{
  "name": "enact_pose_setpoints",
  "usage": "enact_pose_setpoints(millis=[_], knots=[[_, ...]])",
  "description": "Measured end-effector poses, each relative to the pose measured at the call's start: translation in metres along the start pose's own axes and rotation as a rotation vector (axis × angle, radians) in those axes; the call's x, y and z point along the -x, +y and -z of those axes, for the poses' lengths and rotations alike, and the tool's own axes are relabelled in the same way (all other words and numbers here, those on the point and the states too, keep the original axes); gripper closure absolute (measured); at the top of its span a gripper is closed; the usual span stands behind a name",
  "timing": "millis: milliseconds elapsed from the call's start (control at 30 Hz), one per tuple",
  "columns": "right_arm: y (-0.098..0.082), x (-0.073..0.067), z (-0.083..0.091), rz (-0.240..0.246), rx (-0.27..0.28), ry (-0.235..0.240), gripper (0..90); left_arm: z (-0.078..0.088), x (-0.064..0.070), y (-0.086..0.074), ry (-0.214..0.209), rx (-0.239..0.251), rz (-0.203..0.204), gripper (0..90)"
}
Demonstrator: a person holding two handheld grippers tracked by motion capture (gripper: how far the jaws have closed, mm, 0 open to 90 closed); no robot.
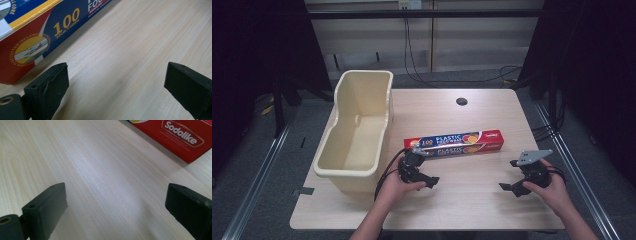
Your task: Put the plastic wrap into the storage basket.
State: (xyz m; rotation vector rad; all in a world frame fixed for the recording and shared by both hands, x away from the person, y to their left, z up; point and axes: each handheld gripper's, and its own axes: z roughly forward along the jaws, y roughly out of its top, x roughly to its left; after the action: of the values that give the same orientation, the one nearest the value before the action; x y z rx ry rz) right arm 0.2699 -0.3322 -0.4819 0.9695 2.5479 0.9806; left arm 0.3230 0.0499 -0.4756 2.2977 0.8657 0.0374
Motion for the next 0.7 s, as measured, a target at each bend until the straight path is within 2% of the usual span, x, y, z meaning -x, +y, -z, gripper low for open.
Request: enact_pose_setpoints(millis=[167,200,333,400,533,567,700], knots=[[-0.003,-0.001,0.001,0.010,-0.004,0.004,3.8,-0.002,0.004,0.006,-0.016,-0.026,-0.030,5.5],[-0.003,-0.001,0.001,0.018,-0.004,0.011,3.8,-0.002,0.005,0.007,-0.020,-0.030,-0.024,5.5],[-0.006,-0.001,0.003,0.004,-0.005,0.001,3.9,-0.004,0.006,0.017,-0.035,-0.027,-0.038,5.7],[-0.006,0.000,0.005,-0.013,0.006,-0.006,3.8,-0.005,0.008,0.025,-0.036,-0.030,-0.047,5.7],[-0.005,0.000,0.005,-0.012,0.014,0.004,3.8,-0.005,0.009,0.045,-0.036,-0.041,-0.095,5.6],[-0.005,0.000,0.005,-0.008,0.011,0.002,3.8,-0.006,0.011,0.048,-0.034,-0.026,-0.076,5.5],[-0.004,-0.001,0.003,-0.005,0.017,0.002,3.7,-0.009,0.010,0.069,-0.030,-0.026,-0.093,5.3]])
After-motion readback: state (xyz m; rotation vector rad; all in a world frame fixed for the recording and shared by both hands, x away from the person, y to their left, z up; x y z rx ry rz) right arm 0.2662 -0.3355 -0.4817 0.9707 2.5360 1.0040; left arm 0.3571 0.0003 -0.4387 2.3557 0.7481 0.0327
